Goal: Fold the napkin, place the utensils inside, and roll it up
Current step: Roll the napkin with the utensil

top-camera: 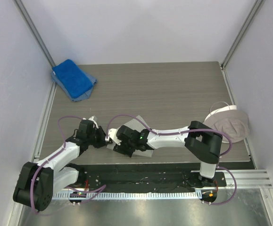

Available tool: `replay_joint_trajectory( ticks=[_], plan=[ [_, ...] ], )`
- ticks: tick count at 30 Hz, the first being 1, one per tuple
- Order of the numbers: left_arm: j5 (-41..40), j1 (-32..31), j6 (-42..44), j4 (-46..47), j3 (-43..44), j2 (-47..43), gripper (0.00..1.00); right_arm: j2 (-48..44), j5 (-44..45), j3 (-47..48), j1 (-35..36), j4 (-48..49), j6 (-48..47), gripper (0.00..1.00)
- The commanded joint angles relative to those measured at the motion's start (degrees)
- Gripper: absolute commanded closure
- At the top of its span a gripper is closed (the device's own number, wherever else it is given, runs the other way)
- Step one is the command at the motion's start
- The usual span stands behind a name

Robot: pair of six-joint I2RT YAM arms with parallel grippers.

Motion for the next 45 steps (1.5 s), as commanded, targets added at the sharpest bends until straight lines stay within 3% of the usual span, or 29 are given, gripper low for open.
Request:
replay_joint_trajectory(
  ticks=[1,6,12,20,29,34,35,42,45],
  plan=[
    [-1.0,0.4,1.7,-1.4,1.4,0.1,0.76,2.8,-3.1,0.8,-0.3,-3.6,1.8,0.39],
    [-1.9,0.4,1.9,-2.5,2.0,-2.7,0.59,4.7,-7.9,0.8,-2.4,-5.6,3.8,0.61],
    [-5.8,0.4,2.1,-5.4,1.8,-8.8,0.41,6.2,-23.3,-0.5,-7.3,-6.3,6.0,0.69],
    [-4.8,0.4,1.3,-3.4,-1.4,-13.9,0.37,12.3,-43.0,2.0,-15.8,-8.9,8.1,0.71],
    [-3.8,0.4,1.0,2.9,-2.3,-7.4,0.38,16.8,-46.1,5.5,-18.1,-11.3,7.7,0.72],
    [-2.5,0.4,0.8,5.8,-2.5,-3.7,0.46,17.1,-46.0,6.0,-18.4,-11.7,7.2,0.72],
    [-2.2,0.4,0.8,6.2,-2.4,-3.2,0.55,16.7,-45.7,6.1,-18.5,-11.8,7.3,0.72],
    [0.6,0.4,0.0,6.7,-3.6,-2.1,0.83,15.5,-42.1,8.2,-19.7,-12.8,8.5,0.69],
    [0.2,0.4,-0.3,6.4,-4.3,-3.5,0.95,13.8,-41.0,9.4,-19.8,-13.6,9.1,0.59]
  ],
)
